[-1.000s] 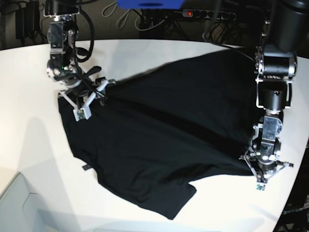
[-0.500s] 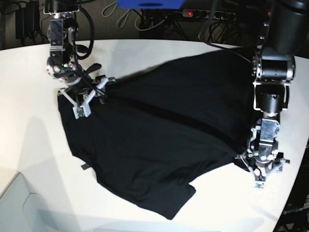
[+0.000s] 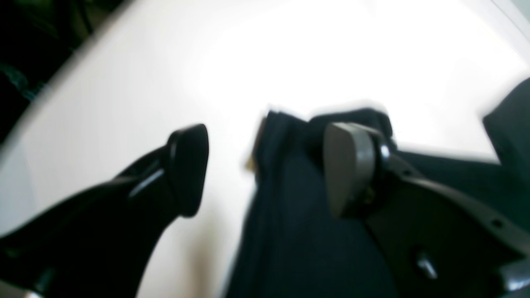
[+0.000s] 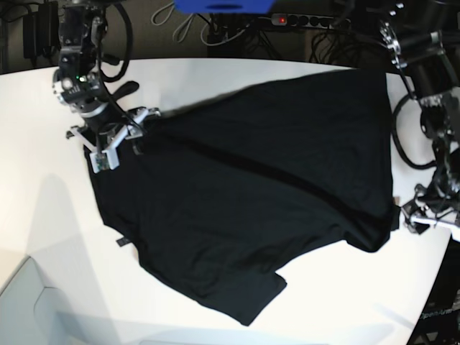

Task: Layout the t-shirt on the table in an organized manner, then fold the t-shirt properly
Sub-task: 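Pull the shirt edges apart with both grippers to spread it flat, then regrasp the shirt's collar-side corners with both grippers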

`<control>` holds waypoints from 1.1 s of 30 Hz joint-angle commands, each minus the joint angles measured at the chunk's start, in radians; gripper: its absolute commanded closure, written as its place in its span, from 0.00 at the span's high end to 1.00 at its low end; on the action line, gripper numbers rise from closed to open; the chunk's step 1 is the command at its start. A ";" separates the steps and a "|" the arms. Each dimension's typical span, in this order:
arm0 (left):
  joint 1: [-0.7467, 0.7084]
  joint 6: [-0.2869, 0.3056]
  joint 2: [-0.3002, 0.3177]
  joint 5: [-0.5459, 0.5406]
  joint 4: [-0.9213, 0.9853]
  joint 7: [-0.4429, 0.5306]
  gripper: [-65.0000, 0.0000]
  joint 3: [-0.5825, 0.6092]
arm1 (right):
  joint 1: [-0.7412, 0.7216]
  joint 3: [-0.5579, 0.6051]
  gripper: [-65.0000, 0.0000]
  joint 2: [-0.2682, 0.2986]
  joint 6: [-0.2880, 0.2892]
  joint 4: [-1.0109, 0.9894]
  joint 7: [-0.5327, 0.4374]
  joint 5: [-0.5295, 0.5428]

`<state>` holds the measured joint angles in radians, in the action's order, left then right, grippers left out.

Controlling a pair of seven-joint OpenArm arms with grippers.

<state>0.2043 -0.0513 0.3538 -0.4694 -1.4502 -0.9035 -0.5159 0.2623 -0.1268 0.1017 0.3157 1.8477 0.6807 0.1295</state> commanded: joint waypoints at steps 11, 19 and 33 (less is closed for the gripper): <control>-0.494 -0.008 -0.227 -0.231 -0.340 -0.044 0.65 -0.307 | 0.079 -0.172 0.49 0.011 0.003 0.045 -0.016 -0.001; -0.546 -0.006 -0.279 -0.240 -0.248 -0.045 0.65 -0.303 | 0.114 -0.167 0.49 0.008 0.003 0.045 -0.014 0.000; -0.576 -0.006 -0.267 -0.213 -0.194 -0.053 0.58 -0.163 | 0.164 -0.173 0.49 -0.015 0.003 0.045 -0.016 0.002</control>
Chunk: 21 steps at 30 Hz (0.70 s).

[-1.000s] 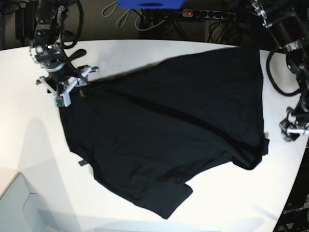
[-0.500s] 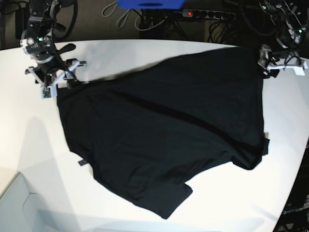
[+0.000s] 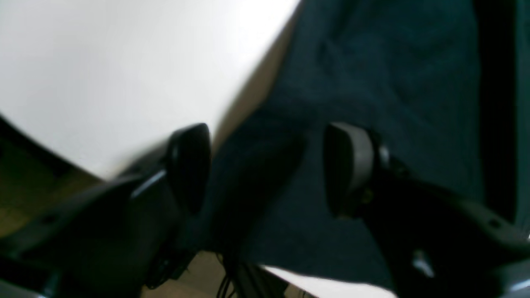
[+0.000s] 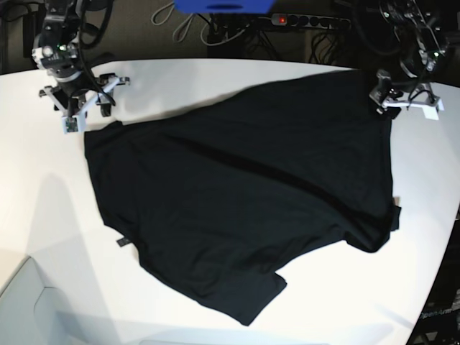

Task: Layout the t-shirt on the table in an organized manner, then fold the t-shirt properly
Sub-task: 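Regrasp the shirt's collar-side corners with both grippers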

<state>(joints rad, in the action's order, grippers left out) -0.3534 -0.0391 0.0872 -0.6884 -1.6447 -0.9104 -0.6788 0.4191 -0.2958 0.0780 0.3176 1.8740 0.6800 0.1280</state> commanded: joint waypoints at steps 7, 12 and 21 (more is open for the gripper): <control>-0.022 -0.018 -0.002 0.112 -0.007 -0.046 0.03 0.000 | 0.013 -0.004 0.48 0.009 0.001 0.019 -0.015 0.003; -0.022 -0.018 0.023 0.126 -0.078 -0.048 0.00 -0.002 | 0.005 -0.001 0.49 0.010 0.001 0.016 -0.015 0.002; 0.032 -0.018 0.032 0.131 -0.252 -0.085 0.00 -0.008 | -0.055 0.004 0.53 0.012 0.001 -0.046 -0.013 0.000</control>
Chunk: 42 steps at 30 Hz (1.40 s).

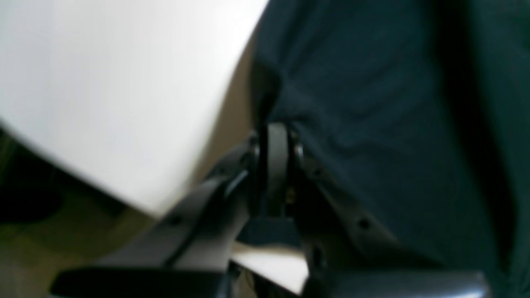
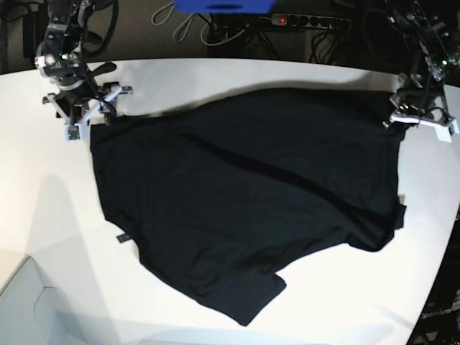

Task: Layout the t-shirt on the table in an organized manner, then fold the t-shirt properly
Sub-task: 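Regrasp the shirt's collar-side corners with both grippers, then pull the corners outward with both grippers to smooth the shirt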

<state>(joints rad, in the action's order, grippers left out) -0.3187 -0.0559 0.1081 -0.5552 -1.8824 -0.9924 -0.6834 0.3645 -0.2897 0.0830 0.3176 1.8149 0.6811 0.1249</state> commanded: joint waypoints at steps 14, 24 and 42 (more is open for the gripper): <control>0.082 -0.003 0.008 -0.004 -0.018 -0.108 0.00 -0.005 | 0.006 0.103 0.53 -0.013 0.001 -0.014 -0.016 0.005; 0.091 -0.003 0.009 0.002 -0.016 -0.108 0.00 -0.005 | -0.049 0.103 0.53 -0.033 0.001 -0.113 -0.016 0.003; 0.123 -0.003 0.017 -0.004 -0.027 -0.108 0.00 -0.005 | -0.038 -0.073 0.00 -0.025 0.010 -0.091 -0.018 0.005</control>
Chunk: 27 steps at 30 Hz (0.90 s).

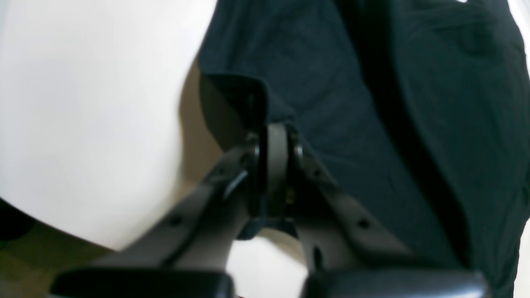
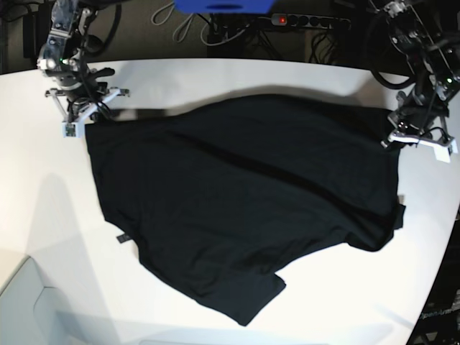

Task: Layout the t-shirt on the table in an organized manner, then fold the t-shirt properly
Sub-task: 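Pull the corners outward with both grippers to smooth the shirt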

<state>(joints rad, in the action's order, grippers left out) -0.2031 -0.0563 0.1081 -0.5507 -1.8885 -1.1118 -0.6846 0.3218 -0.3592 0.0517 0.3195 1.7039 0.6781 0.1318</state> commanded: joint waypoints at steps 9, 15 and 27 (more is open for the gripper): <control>0.034 -0.003 0.041 -0.012 -0.055 0.002 0.00 -0.005 | 0.075 -0.047 0.00 -0.023 0.131 0.269 -0.005 -0.002; 0.035 -0.003 0.040 -0.012 -0.069 0.008 0.00 -0.005 | 0.087 -0.060 0.00 -0.020 0.131 0.319 -0.024 -0.002; 0.044 -0.003 0.068 -0.012 -0.075 0.011 0.00 -0.007 | 0.023 -0.172 0.00 0.012 0.132 0.304 -0.041 -0.004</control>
<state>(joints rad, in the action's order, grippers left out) -0.1684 -0.0566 0.1650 -0.5541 -1.9404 -1.1183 -0.6861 0.3492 -0.5285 0.0547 0.4496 1.9942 0.6609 0.1207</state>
